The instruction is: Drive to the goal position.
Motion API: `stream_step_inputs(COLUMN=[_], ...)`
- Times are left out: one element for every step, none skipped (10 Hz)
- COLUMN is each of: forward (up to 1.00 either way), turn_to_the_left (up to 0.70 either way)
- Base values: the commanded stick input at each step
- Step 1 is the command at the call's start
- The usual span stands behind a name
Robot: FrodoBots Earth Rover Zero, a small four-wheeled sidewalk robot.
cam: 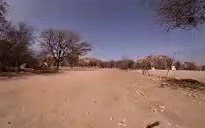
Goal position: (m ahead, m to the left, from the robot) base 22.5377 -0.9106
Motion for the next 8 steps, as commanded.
stream_step_inputs(forward=[0.5, 0.5, 0.5, 0.5, 0.5, 0.5, 0.5, 0.5], turn_to_the_left=[0.0, 0.0, 0.0, 0.0, 0.0, 0.0, 0.0, 0.0])
